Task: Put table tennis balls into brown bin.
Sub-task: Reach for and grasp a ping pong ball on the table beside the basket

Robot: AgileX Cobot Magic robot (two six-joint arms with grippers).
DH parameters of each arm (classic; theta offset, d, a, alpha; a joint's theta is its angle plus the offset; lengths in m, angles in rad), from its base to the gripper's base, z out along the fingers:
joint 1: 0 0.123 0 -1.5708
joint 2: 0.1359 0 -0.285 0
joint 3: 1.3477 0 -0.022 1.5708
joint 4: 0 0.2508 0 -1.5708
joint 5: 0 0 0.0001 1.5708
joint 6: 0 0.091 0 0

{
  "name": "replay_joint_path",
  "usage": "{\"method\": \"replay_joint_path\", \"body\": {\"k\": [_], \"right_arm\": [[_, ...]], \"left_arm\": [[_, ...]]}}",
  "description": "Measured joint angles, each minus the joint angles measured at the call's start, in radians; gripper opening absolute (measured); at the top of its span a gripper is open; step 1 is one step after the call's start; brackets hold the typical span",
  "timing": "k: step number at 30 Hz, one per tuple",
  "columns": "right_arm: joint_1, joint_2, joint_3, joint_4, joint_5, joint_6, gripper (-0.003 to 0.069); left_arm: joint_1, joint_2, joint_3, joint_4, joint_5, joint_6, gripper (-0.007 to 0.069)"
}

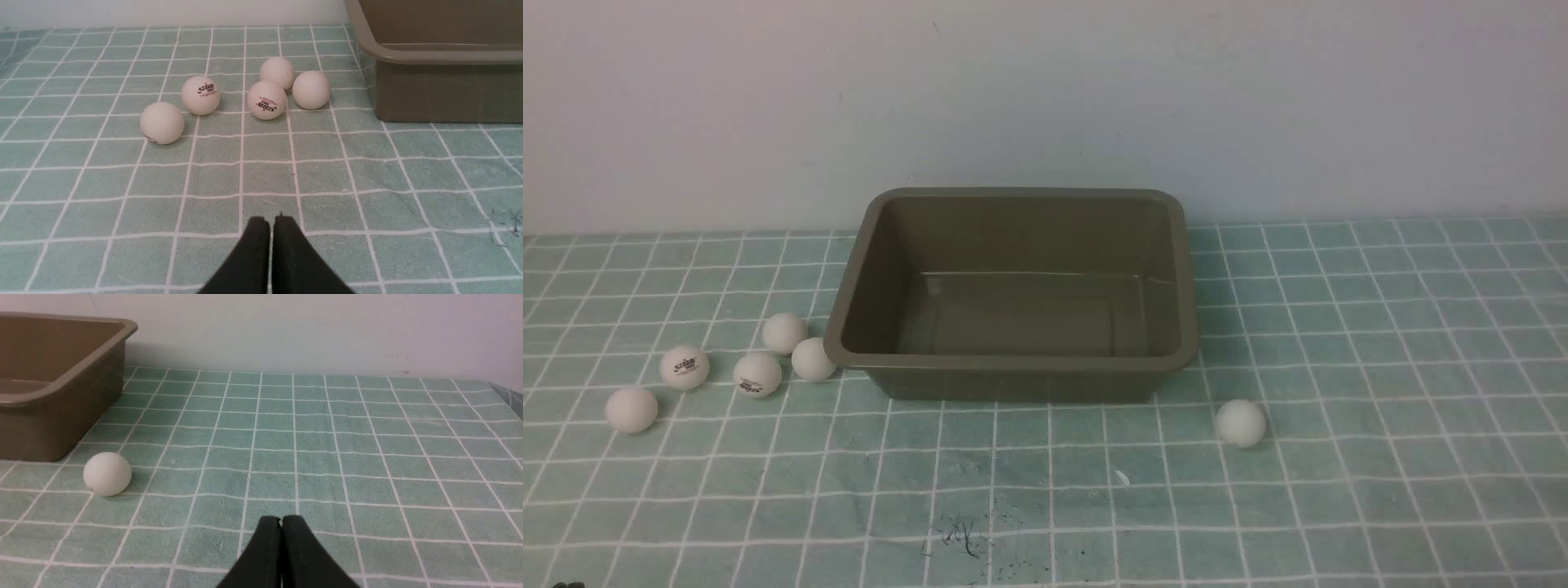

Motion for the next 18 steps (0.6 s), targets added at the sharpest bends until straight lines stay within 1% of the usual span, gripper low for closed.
{"method": "replay_joint_path", "body": {"k": [15,18], "right_arm": [[0.000,0.000,0.000,0.000,0.000,0.000,-0.0013],[0.000,0.000,0.000,0.000,0.000,0.000,-0.0013]], "left_arm": [[0.000,0.000,0.000,0.000,0.000,0.000,-0.0003],[0.000,0.000,0.001,0.022,-0.014,0.019,-0.0003]]}}
